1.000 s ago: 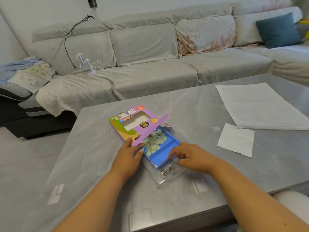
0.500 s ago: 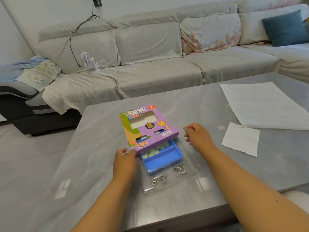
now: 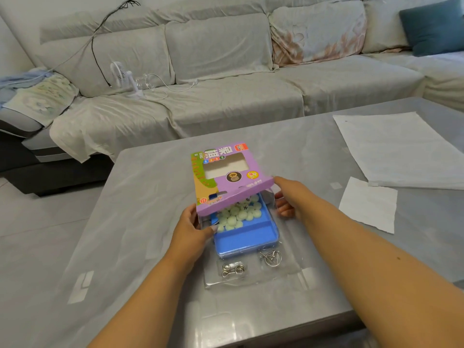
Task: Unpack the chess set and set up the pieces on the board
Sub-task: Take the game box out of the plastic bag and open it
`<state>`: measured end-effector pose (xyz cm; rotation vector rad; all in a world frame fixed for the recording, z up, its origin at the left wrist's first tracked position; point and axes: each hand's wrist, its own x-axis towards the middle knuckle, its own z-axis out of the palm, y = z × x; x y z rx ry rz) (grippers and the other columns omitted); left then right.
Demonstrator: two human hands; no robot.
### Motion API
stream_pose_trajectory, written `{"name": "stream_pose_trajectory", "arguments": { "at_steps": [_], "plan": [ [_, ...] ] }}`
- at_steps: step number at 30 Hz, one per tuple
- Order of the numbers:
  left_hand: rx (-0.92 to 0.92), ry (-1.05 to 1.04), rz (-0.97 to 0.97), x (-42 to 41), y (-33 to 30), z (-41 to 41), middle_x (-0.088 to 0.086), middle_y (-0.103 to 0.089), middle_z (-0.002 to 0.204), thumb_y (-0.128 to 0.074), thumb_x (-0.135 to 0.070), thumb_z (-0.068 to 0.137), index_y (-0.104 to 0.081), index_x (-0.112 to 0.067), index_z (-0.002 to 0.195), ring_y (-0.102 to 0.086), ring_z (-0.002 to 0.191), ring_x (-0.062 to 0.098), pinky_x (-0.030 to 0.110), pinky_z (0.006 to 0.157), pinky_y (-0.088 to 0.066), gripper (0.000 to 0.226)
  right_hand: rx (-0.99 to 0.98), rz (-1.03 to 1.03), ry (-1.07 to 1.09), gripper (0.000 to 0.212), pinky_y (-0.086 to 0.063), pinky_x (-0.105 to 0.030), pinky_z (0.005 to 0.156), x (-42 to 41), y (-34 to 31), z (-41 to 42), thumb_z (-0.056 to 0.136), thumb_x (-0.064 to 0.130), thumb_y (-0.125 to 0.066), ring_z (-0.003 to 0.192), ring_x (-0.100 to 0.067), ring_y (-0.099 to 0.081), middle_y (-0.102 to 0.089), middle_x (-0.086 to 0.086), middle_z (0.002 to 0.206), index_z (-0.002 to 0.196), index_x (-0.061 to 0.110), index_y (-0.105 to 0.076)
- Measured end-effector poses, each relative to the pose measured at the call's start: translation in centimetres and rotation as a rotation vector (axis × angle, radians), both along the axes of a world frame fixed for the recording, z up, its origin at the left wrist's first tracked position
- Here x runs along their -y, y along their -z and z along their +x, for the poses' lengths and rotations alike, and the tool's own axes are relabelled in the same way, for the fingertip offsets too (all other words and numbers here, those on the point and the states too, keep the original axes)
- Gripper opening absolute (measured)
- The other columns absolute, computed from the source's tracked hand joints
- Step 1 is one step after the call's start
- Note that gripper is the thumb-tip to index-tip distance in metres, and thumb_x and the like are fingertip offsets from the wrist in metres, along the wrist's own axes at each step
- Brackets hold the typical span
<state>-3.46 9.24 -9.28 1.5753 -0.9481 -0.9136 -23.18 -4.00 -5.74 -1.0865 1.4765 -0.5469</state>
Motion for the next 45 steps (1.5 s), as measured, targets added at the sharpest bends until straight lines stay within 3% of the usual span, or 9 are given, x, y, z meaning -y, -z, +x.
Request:
{"name": "stream_pose_trajectory", "arguments": {
  "at_steps": [6,11,16,22,25,27,32,39,45],
  "plan": [
    [-0.1,0.041,-0.054,0.1,0.7,0.3,-0.017,-0.06,0.118,-0.063,0.008,0.084,-0.046,-0.03,0.122,-0.058,0.109,-0.001,0.011,0.073,-0.052,0.057,-0.068,-0.004,-0.04,0.037,-0.024,-0.01,0.035,0.9,-0.2,0.3,0.086,0.03,-0.059,0.045,-0.014,-0.029,-0.04,-0.004,0.054,0.058,0.014,-0.041],
    [-0.1,0.068,-0.057,0.1,0.8,0.5,-0.022,-0.057,0.119,-0.064,0.004,0.085,-0.045,-0.037,0.12,-0.055,0.113,-0.001,0.013,0.078,-0.052,0.057,-0.119,-0.067,0.008,0.033,-0.029,-0.021,0.045,1.8,-0.1,0.8,0.087,0.029,-0.057,0.048,-0.017,-0.038,-0.048,-0.009,0.059,0.063,0.008,-0.047],
    [0.115,-0.033,-0.009,-0.1,1.0,0.1,-0.014,-0.053,0.125,-0.075,-0.014,0.08,-0.044,-0.026,0.132,-0.051,0.115,0.005,0.02,0.092,-0.046,0.062,-0.132,-0.101,0.071,0.032,-0.033,-0.022,0.047,2.7,0.3,1.2,0.086,0.032,-0.056,0.049,-0.019,-0.039,-0.049,-0.009,0.06,0.066,0.008,-0.047],
    [0.179,-0.013,-0.034,-0.1,1.0,0.0,-0.015,-0.06,0.119,-0.074,-0.012,0.081,-0.052,-0.026,0.126,-0.056,0.108,-0.002,0.008,0.077,-0.046,0.052,0.111,0.003,0.077,0.048,-0.042,-0.023,0.048,3.4,-0.4,0.4,0.088,0.056,-0.049,0.058,-0.018,-0.056,-0.06,-0.007,0.069,0.08,0.01,-0.057],
    [0.18,0.007,-0.039,-0.1,1.0,-0.2,-0.02,-0.059,0.116,-0.072,-0.01,0.082,-0.051,-0.029,0.124,-0.053,0.101,-0.016,0.004,0.075,-0.045,0.051,0.12,-0.06,0.136,0.023,-0.043,-0.02,0.041,3.9,-0.4,0.8,0.085,0.022,-0.068,0.054,-0.018,-0.056,-0.059,-0.009,0.067,0.079,0.004,-0.054],
    [0.182,-0.002,-0.042,-0.2,1.0,-0.4,-0.024,-0.058,0.113,-0.071,-0.01,0.083,-0.051,-0.032,0.121,-0.053,0.098,-0.019,0.003,0.074,-0.045,0.049,0.129,-0.062,0.173,0.024,-0.045,-0.025,0.045,4.4,-0.3,1.3,0.083,0.011,-0.068,0.054,-0.019,-0.055,-0.057,-0.011,0.066,0.071,0.005,-0.049],
    [0.157,-0.042,-0.042,-0.3,1.3,-0.2,-0.021,-0.06,0.116,-0.073,-0.011,0.081,-0.049,-0.035,0.122,-0.056,0.109,-0.003,0.017,0.085,-0.049,0.052,0.041,-0.08,0.108,0.027,-0.046,-0.029,0.058,5.6,-0.4,2.3,0.085,0.023,-0.067,0.061,-0.018,-0.058,-0.06,-0.009,0.07,0.072,0.008,-0.048],
    [0.251,-0.095,0.015,-0.3,1.3,-1.8,-0.008,-0.053,0.121,-0.078,-0.024,0.076,-0.038,-0.021,0.14,-0.055,0.106,0.009,0.02,0.088,-0.043,0.076,0.218,-0.112,0.294,0.019,-0.048,-0.026,0.05,6.5,0.8,2.0,0.084,0.018,-0.065,0.063,-0.021,-0.06,-0.063,-0.014,0.08,0.076,0.003,-0.056],
    [0.268,-0.076,0.026,-0.1,1.5,-1.4,-0.011,-0.06,0.113,-0.076,-0.021,0.079,-0.043,-0.025,0.136,-0.058,0.097,0.004,0.014,0.078,-0.046,0.065,0.133,-0.187,0.406,0.021,-0.039,-0.02,0.04,7.5,1.1,1.5,0.087,0.012,-0.057,0.062,-0.023,-0.056,-0.058,-0.008,0.074,0.067,0.008,-0.052]
  ]
}}
